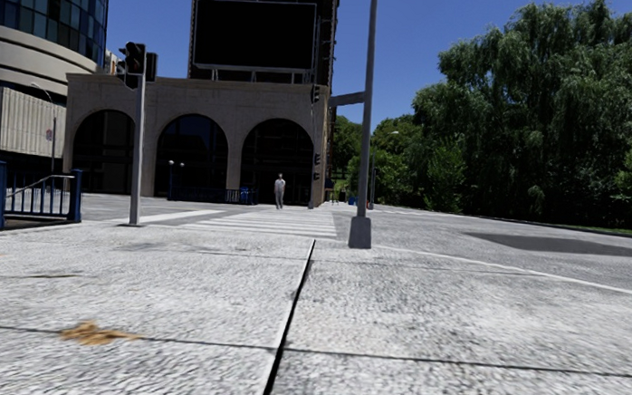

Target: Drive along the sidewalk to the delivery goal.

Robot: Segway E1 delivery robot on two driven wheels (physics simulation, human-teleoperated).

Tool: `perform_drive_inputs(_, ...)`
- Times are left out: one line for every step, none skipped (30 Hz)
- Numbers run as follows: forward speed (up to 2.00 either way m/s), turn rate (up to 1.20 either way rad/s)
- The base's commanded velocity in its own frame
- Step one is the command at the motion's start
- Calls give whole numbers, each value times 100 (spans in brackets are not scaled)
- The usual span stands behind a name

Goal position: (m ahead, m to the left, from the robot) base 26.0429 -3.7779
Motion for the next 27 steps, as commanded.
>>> perform_drive_inputs(200, 0)
perform_drive_inputs(200, 0)
perform_drive_inputs(200, 0)
perform_drive_inputs(200, 0)
perform_drive_inputs(200, 0)
perform_drive_inputs(200, 0)
perform_drive_inputs(200, 0)
perform_drive_inputs(200, 0)
perform_drive_inputs(200, 0)
perform_drive_inputs(200, 0)
perform_drive_inputs(200, 0)
perform_drive_inputs(200, 0)
perform_drive_inputs(200, 0)
perform_drive_inputs(200, 0)
perform_drive_inputs(200, 0)
perform_drive_inputs(200, 0)
perform_drive_inputs(200, 0)
perform_drive_inputs(200, 0)
perform_drive_inputs(200, 0)
perform_drive_inputs(200, 0)
perform_drive_inputs(200, 0)
perform_drive_inputs(200, 0)
perform_drive_inputs(200, 0)
perform_drive_inputs(200, 0)
perform_drive_inputs(200, 0)
perform_drive_inputs(200, 0)
perform_drive_inputs(200, 0)
